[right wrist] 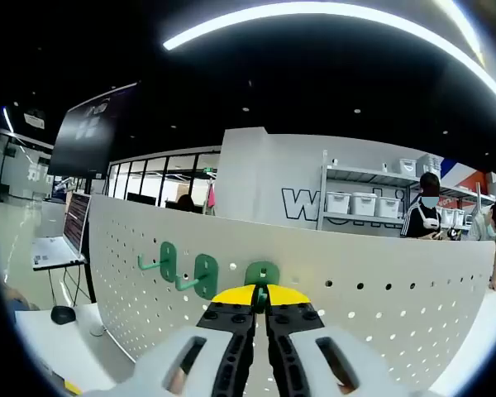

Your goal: Insert the hook assembly into the mounting plate slot until the hook locks in place.

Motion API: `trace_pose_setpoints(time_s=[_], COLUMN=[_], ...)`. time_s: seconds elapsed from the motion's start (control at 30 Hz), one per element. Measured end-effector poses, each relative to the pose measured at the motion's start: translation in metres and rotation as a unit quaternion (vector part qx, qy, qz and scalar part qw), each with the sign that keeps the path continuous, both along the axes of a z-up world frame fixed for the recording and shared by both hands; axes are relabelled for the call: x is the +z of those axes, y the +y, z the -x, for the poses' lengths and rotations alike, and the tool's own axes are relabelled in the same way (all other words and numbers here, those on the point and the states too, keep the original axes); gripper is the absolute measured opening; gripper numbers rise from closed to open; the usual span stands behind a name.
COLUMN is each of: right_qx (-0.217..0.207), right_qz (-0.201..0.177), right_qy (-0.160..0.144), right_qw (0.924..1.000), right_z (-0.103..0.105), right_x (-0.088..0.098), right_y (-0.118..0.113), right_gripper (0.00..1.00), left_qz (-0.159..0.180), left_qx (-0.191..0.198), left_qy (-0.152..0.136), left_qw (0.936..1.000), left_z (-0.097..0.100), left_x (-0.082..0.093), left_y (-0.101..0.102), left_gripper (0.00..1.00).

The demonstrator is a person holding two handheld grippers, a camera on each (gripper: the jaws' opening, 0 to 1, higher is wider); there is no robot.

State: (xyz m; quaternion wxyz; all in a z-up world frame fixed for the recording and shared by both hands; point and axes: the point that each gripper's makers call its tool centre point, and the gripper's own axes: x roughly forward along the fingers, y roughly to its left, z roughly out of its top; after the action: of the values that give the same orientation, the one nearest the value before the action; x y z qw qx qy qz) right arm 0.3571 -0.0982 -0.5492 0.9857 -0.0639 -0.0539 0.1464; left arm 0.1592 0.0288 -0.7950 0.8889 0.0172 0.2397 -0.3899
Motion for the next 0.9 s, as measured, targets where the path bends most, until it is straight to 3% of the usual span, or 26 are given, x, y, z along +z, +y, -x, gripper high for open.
trace_pose_setpoints(time_s=[0.4,0.53,0.83,0.9], right_qx=[-0.007,-0.025,-0.087,-0.092], right_qz=[0.004,0.01,-0.043,-0.03], right_qy=[0.002,-0.002,0.014,0.016], right_qw=[1.0,0.9996,0.9952,0.9952], right_z=[-0.0041,-0.0044,-0.0068,-0.0084], right_x=[-0.0033,-0.0036,-0.0075,-0.0073], right_y=[-0.0004,0.0011,0.0035,0.0021], right_gripper=[0.01,0.01,0.04,0.03], left_qz=[0.002,0.004,0.006,0.006], left_qx=[0.002,0.005,0.008,0.006], left_qy=[0.006,0.007,0.012,0.01], left_qw=[1.0,1.0,0.9999,0.9999], left_z=[0.0018,0.0016,0.0038,0.0045], left_x=[-0.0018,-0.0021,-0.0047,-0.0046], left_y=[0.0006,0.0017,0.0004,-0.0003], left_gripper=[0.68,0.68,0.65,0.65])
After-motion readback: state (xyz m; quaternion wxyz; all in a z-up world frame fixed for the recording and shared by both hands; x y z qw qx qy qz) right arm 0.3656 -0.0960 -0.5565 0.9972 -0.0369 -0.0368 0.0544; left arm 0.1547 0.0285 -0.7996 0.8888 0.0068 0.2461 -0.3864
